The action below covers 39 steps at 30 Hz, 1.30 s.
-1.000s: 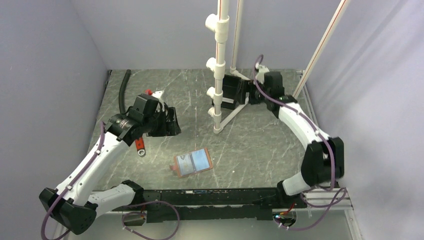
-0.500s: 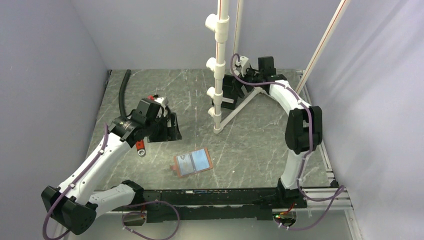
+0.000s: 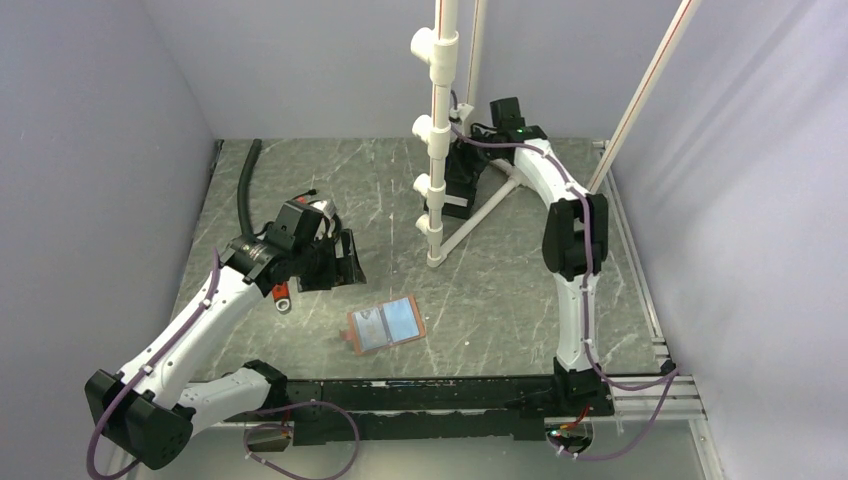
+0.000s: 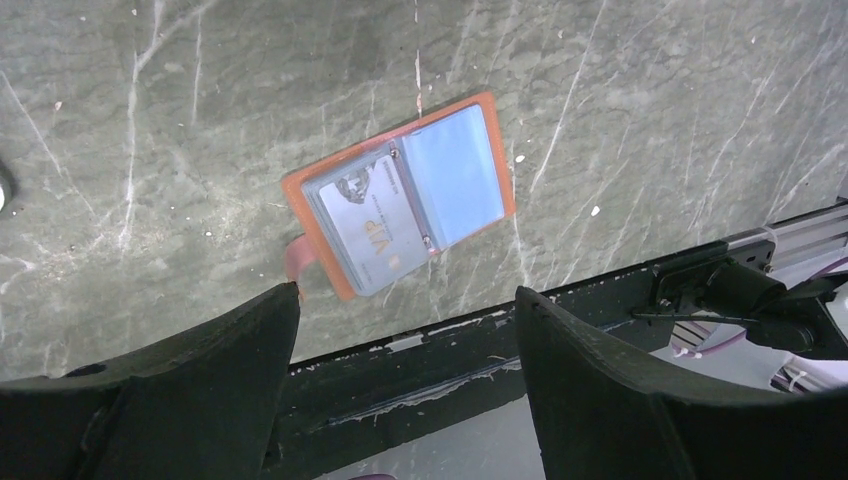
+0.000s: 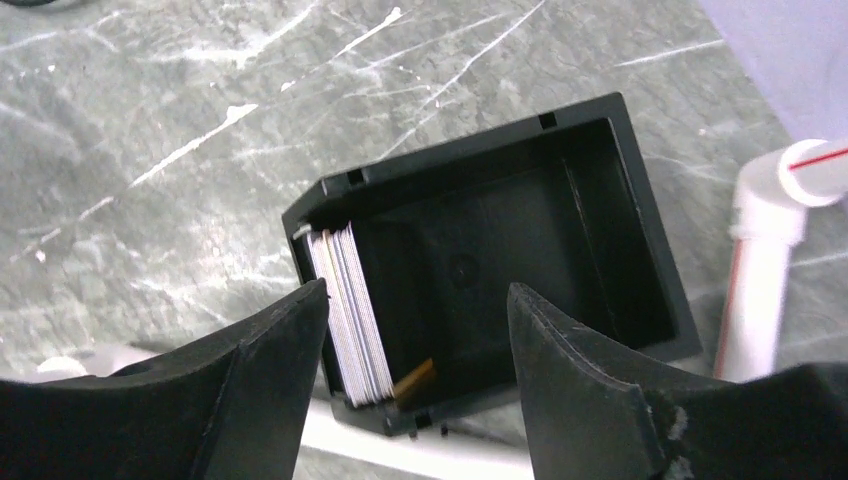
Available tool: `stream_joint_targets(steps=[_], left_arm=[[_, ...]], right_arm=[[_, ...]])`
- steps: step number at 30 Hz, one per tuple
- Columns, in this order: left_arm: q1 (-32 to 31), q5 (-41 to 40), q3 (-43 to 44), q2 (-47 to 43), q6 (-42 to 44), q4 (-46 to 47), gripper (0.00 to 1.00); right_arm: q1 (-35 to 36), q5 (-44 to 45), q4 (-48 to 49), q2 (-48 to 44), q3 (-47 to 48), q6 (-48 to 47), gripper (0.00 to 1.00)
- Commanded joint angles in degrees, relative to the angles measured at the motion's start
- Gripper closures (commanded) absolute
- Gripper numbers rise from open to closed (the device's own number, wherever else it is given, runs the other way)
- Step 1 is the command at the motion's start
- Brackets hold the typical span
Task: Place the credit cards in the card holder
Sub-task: Pick up the credit card from the storage box.
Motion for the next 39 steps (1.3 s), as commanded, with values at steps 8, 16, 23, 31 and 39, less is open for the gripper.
stream_joint_targets(steps=[8,16,23,31,39], left_arm=[[0.23,1.52,0.12,-0.30,0.58,0.02,0.16],[0.23,1.69,-0.46,-0.72,1.09,-0.01,0.17],[0.23,2.22,-0.83,-0.48,1.42,0.33,0.16],[0.23,2.90,-1.43,-0.35,1.27,1.04,0.17],[0.28,3.09,-1.34,-0.46,1.53,0.87,0.16]], right_arm=[[6.31,7.41,-5.82,7.19,8.28,5.53,0.28],[7.65,10.75,-8.36,9.00,9.76,4.24,0.24],[7.75,12.86,-10.70,8.31,7.78,2.82,0.26],[7.75,12.45,-12.11,8.20,5.74,2.60,0.36],[7.76,11.79,-13.11,6.99,4.02,2.09,0.43]])
